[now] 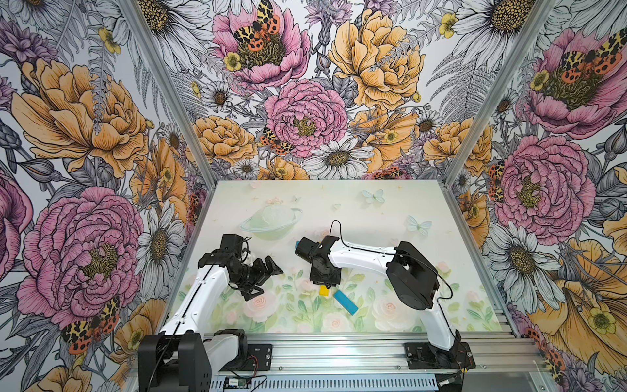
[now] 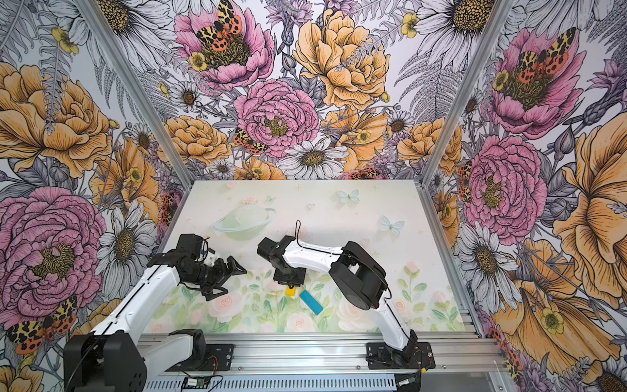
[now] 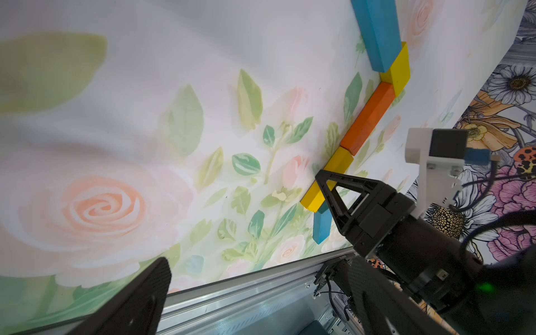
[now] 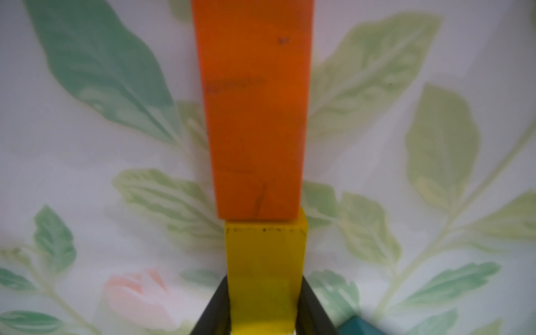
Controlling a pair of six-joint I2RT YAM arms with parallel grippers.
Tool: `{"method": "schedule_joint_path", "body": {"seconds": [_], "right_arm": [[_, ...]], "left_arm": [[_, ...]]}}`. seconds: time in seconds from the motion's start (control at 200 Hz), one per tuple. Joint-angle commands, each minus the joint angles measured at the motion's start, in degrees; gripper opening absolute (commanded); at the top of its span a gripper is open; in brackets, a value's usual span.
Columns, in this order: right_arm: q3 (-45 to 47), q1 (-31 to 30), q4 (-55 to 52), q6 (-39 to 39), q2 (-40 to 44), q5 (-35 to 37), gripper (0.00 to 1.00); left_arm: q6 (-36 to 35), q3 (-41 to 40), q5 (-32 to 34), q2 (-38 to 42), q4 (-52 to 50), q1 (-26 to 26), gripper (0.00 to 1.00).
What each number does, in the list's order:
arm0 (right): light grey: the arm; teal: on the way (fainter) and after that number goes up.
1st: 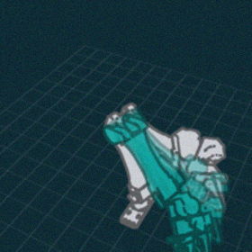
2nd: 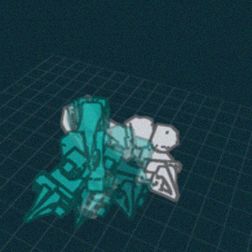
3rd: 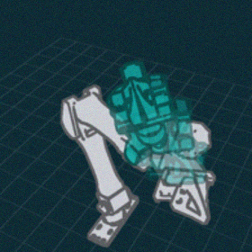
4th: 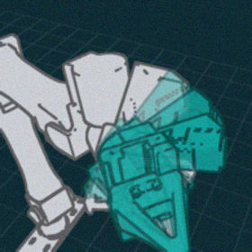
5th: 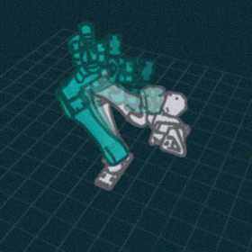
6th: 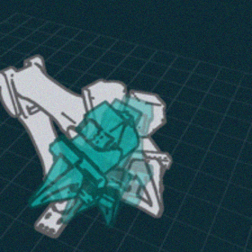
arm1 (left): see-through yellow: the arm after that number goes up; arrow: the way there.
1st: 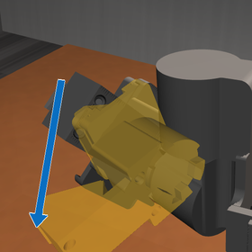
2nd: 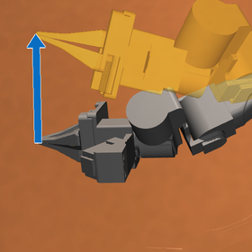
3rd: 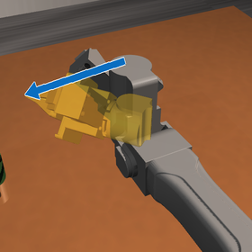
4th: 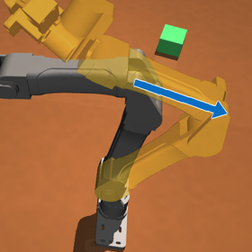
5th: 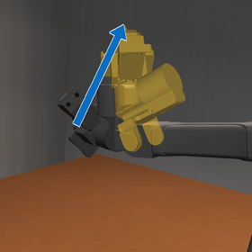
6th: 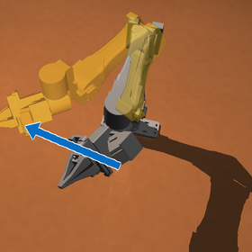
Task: Assemble the number 7 with building blocks
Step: Assemble the building block at the center of the board.
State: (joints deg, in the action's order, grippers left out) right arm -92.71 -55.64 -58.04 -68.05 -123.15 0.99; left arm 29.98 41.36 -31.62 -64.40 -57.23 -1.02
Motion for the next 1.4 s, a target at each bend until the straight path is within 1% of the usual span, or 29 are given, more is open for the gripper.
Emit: {"method": "schedule_joint_path", "body": {"seconds": [0.0, 1.256, 1.301, 1.351, 1.396], "right_arm": [[0.7, 0.8, 1.7, 1.2, -4.4, 1.1, 0.35], [-0.7, 1.6, 1.6, 2.3, -5.3, 0.9, 0.35], [-0.8, 1.6, 1.6, 2.2, -5.3, 0.8, 0.37], [-0.8, 1.6, 1.6, 2.3, -5.2, 0.8, 0.43], [-0.6, 1.6, 1.6, 2.2, -5.1, 0.7, 0.59]], "left_arm": [[-0.9, 1.0, -1.4, 0.3, -0.1, -0.7, 0.99], [-0.2, 0.3, -1.5, 1.7, -0.1, -0.7, 0.99], [-0.1, 0.3, -1.6, 1.9, -0.1, -0.7, 0.99], [-0.1, 0.2, -1.7, 2.0, -0.1, -0.7, 0.99], [-0.1, 0.1, -1.6, 2.0, -0.1, -0.7, 0.99]]}}
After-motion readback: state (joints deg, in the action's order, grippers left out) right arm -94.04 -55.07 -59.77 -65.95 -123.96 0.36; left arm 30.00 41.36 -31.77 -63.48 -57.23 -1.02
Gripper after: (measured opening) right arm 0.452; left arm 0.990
